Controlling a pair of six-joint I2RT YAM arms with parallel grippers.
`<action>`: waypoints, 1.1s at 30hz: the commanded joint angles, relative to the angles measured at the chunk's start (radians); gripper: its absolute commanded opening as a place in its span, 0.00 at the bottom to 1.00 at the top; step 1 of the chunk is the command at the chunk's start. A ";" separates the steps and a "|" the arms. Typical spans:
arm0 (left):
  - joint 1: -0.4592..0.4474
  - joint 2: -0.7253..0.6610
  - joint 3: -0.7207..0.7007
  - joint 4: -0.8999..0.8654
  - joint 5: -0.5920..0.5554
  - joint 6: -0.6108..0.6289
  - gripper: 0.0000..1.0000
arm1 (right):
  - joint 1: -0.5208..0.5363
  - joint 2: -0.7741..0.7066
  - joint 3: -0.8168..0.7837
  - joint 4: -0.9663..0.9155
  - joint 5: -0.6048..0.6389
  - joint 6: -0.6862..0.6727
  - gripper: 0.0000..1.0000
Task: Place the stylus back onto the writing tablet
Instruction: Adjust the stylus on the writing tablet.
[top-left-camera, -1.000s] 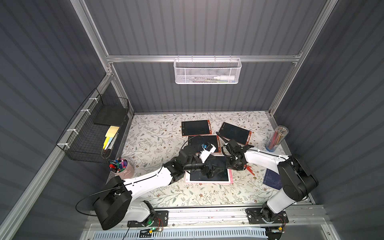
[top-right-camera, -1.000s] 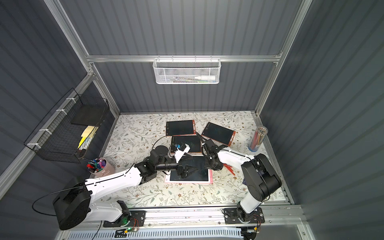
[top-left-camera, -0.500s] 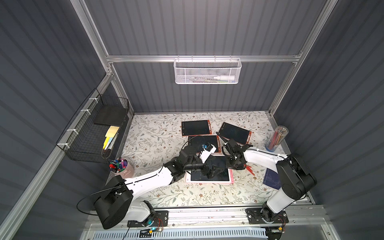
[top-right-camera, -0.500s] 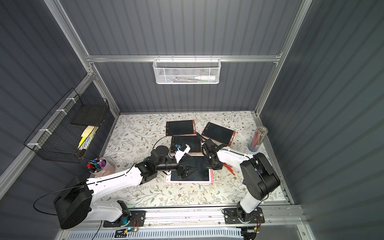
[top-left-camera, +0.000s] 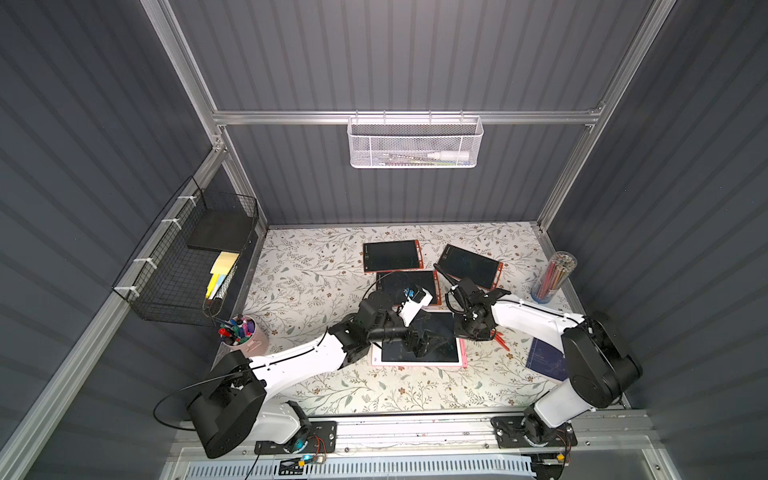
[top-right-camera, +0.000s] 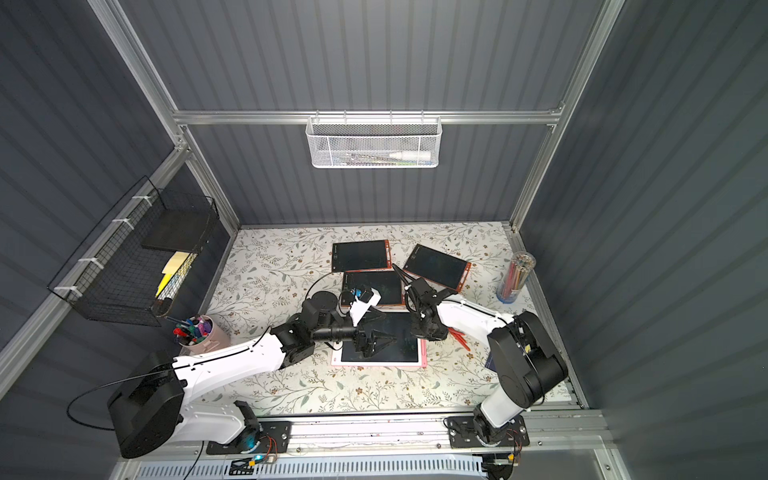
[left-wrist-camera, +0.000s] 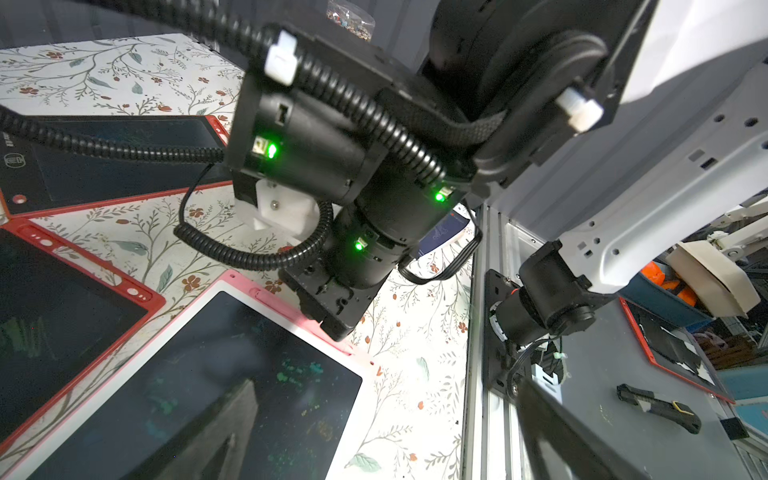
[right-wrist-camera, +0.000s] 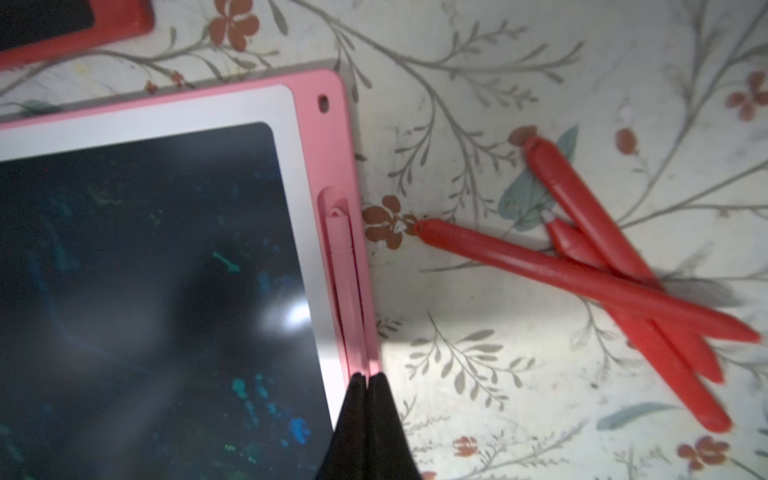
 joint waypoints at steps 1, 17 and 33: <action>-0.003 0.004 -0.011 0.019 0.012 -0.003 0.99 | -0.001 -0.022 0.034 -0.054 -0.003 -0.019 0.00; -0.005 -0.004 -0.012 0.020 0.012 -0.005 0.99 | -0.002 0.069 0.024 0.027 -0.021 -0.019 0.00; -0.007 0.003 -0.012 0.020 0.011 -0.004 0.99 | -0.003 0.097 -0.001 0.064 -0.024 -0.016 0.00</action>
